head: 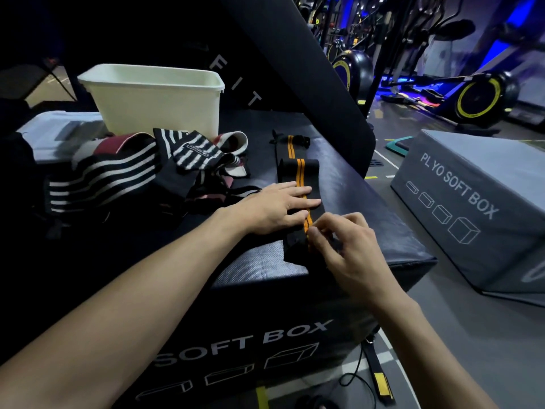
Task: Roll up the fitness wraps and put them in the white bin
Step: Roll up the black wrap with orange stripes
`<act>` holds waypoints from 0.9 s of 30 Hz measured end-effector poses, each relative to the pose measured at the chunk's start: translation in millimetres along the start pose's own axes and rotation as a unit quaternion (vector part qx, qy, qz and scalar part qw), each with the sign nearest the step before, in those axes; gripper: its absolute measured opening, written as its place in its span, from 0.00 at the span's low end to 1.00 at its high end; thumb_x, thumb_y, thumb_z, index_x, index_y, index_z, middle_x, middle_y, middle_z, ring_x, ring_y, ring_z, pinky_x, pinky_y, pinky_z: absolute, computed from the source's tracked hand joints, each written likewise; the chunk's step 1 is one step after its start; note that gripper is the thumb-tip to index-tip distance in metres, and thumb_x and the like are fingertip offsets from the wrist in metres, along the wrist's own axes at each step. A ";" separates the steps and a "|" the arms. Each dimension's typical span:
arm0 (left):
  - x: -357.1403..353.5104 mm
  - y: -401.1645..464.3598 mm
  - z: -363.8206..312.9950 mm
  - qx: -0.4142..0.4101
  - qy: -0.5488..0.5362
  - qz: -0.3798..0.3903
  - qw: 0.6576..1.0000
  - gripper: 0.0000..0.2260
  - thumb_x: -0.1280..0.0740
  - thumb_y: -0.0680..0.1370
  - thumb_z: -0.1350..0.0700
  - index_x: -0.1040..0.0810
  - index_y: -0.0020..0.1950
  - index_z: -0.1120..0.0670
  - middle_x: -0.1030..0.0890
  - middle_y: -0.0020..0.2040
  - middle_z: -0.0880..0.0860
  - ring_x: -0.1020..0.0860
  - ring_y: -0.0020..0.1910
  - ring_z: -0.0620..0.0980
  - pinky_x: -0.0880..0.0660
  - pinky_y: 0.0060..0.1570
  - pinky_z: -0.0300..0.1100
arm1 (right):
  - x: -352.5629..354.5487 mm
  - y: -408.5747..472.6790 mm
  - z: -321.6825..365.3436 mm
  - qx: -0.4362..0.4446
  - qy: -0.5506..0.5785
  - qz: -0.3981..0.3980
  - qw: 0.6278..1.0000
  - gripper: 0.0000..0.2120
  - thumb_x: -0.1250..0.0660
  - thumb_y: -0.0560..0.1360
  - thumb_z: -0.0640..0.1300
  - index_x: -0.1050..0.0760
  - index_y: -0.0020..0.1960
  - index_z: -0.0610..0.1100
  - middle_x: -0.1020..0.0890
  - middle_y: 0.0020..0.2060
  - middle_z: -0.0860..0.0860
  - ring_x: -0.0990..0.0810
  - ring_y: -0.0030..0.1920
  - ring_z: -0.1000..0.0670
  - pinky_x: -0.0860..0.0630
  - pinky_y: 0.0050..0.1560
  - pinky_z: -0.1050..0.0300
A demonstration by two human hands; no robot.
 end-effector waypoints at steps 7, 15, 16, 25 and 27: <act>-0.8 0.2 1.7 -0.001 -0.009 0.006 1.000 0.20 0.40 0.85 0.45 0.33 0.78 0.40 0.40 0.83 0.47 0.47 0.82 0.50 0.51 0.80 0.48 | -4.1 0.5 5.6 0.077 -0.089 -0.076 0.990 0.12 0.37 0.79 0.54 0.19 0.48 0.48 0.19 0.44 0.55 0.24 0.47 0.48 0.27 0.47 0.44; -0.9 -0.3 1.4 0.003 -0.016 0.008 1.000 0.20 0.41 0.85 0.46 0.33 0.78 0.39 0.41 0.83 0.46 0.48 0.83 0.50 0.52 0.80 0.49 | 6.8 -4.6 5.0 0.120 -0.096 -0.043 0.987 0.19 0.31 0.73 0.63 0.16 0.50 0.47 0.16 0.44 0.54 0.19 0.45 0.49 0.23 0.47 0.49; -0.8 -0.3 1.2 0.004 -0.018 0.008 1.000 0.20 0.42 0.85 0.46 0.33 0.78 0.39 0.41 0.83 0.46 0.48 0.83 0.49 0.52 0.80 0.49 | 8.5 -6.9 2.4 0.119 -0.084 -0.021 0.989 0.22 0.30 0.72 0.64 0.16 0.54 0.47 0.16 0.47 0.54 0.19 0.48 0.49 0.22 0.49 0.49; -2.8 -1.8 3.7 0.015 -0.042 0.020 0.999 0.22 0.44 0.84 0.38 0.34 0.78 0.37 0.43 0.83 0.43 0.51 0.83 0.47 0.55 0.81 0.51 | 4.4 -1.3 -6.1 0.109 -0.046 0.012 0.993 0.14 0.30 0.75 0.46 0.18 0.59 0.45 0.17 0.49 0.52 0.21 0.51 0.49 0.24 0.51 0.54; -2.8 -3.2 1.8 0.020 -0.028 0.025 0.999 0.25 0.44 0.81 0.33 0.35 0.78 0.35 0.44 0.83 0.43 0.52 0.83 0.46 0.56 0.81 0.53 | 6.8 0.8 -4.9 0.103 -0.033 0.032 0.994 0.13 0.32 0.76 0.47 0.19 0.59 0.45 0.18 0.47 0.52 0.23 0.49 0.51 0.26 0.49 0.58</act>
Point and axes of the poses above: each hand's wrist, its own y-axis towards the middle knuckle, its own x-axis out of the back of the hand, z = x × y, the point moved 4 cm from there along y, towards the middle knuckle
